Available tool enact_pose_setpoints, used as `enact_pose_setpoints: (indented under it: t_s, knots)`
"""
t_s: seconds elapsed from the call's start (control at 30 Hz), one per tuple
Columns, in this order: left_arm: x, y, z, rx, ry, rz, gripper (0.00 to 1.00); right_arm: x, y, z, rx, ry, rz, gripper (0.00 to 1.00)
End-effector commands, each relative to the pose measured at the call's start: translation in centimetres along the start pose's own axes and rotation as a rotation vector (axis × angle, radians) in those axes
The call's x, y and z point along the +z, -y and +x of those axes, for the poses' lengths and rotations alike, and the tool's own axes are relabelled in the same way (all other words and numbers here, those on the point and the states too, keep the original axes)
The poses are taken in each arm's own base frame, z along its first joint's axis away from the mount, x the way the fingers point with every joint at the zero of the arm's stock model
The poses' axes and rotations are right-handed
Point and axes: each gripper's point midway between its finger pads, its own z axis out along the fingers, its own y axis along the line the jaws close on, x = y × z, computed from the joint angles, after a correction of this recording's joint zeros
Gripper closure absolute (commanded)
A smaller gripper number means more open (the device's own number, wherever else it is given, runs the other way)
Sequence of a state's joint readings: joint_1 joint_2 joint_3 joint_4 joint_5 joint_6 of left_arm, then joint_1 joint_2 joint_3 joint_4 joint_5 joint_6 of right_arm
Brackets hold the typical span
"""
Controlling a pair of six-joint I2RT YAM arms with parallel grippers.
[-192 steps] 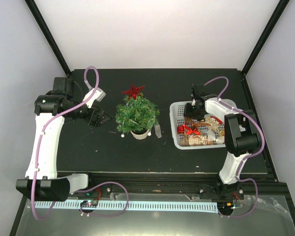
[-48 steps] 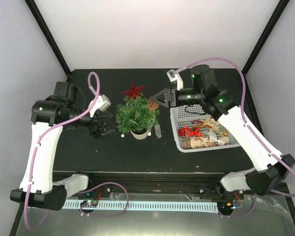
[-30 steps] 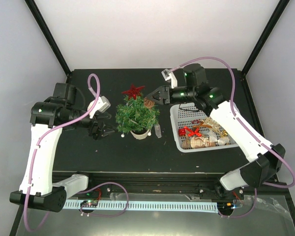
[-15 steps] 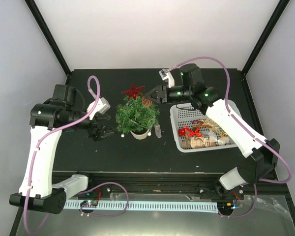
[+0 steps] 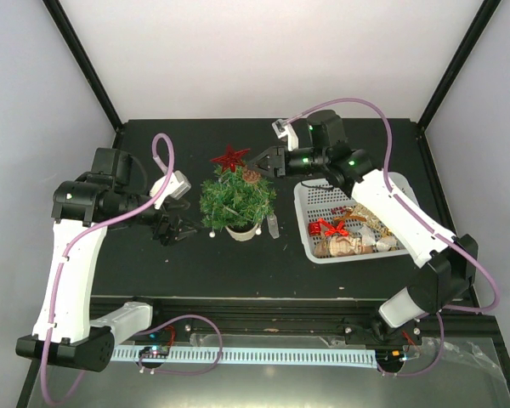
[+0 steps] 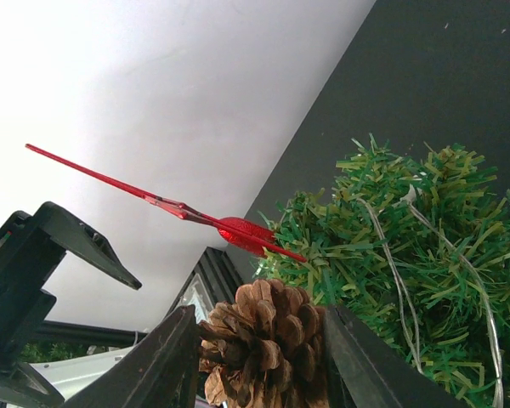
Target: Decorate the small christmas tree
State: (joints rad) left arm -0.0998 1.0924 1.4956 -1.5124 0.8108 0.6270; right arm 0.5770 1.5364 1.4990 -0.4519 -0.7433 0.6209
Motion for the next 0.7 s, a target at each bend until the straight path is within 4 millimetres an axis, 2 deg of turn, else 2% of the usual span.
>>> enact_pose_setpoints:
  t_s: [0.0, 0.4, 0.67]
  knots:
    - [-0.1, 0.2, 0.0, -0.001, 0.009, -0.001, 0.1, -0.2, -1.6, -0.3, -0.025, 0.012, -0.042, 0.58]
    - [-0.2, 0.1, 0.1, -0.003, 0.007, -0.01, 0.1, 1.5, -2.2, 1.3, -0.028, -0.036, -0.061, 0.58]
    - [-0.2, 0.1, 0.1, -0.001, 0.006, -0.011, 0.1, 1.7, -2.5, 2.2, -0.027, -0.053, -0.065, 0.58]
